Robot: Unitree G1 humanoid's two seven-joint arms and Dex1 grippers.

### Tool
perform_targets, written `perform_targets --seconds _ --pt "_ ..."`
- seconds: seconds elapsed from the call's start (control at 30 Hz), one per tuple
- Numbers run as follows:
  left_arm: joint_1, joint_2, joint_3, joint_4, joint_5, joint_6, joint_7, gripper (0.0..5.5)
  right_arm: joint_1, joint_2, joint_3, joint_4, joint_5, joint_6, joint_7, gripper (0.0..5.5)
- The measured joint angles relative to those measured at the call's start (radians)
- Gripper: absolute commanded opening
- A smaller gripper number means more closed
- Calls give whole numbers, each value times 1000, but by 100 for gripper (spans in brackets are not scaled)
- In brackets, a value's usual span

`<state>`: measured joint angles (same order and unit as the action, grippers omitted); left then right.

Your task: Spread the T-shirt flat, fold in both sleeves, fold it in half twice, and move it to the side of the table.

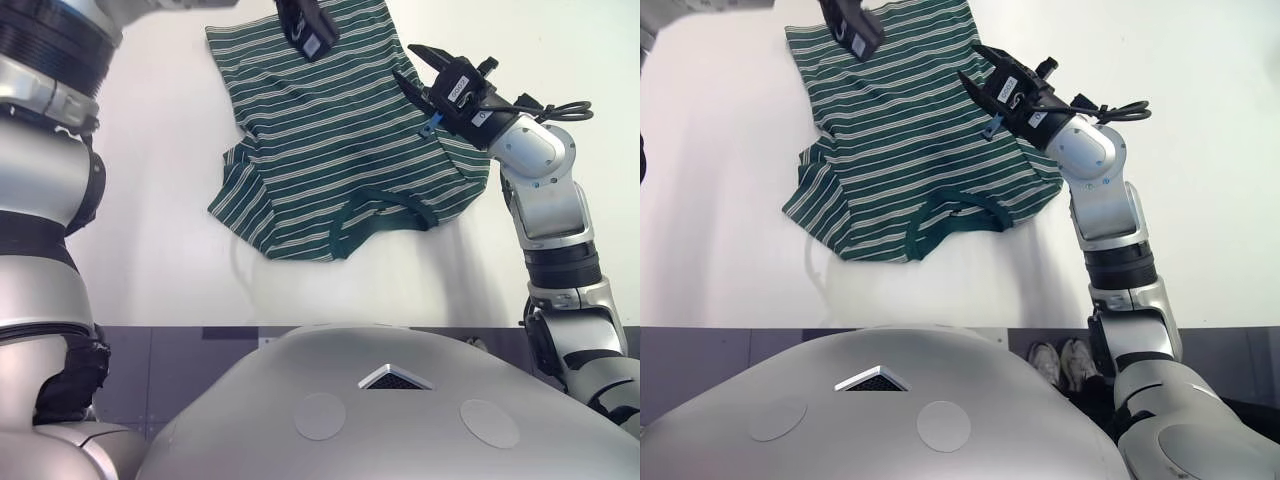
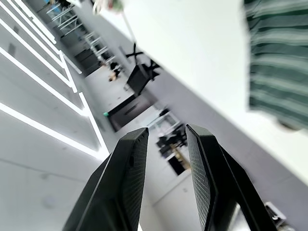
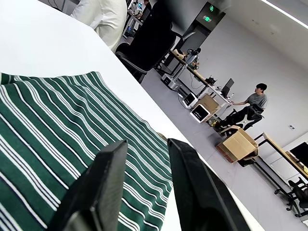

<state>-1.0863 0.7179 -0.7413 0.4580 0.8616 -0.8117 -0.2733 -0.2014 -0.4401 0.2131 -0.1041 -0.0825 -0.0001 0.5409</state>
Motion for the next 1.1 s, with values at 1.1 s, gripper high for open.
perform_targets --seconds 1.1 --pt "1143 -386 1288 -1189 -907 2414 -628 358 455 162 2 -178 -115 14 -337 156"
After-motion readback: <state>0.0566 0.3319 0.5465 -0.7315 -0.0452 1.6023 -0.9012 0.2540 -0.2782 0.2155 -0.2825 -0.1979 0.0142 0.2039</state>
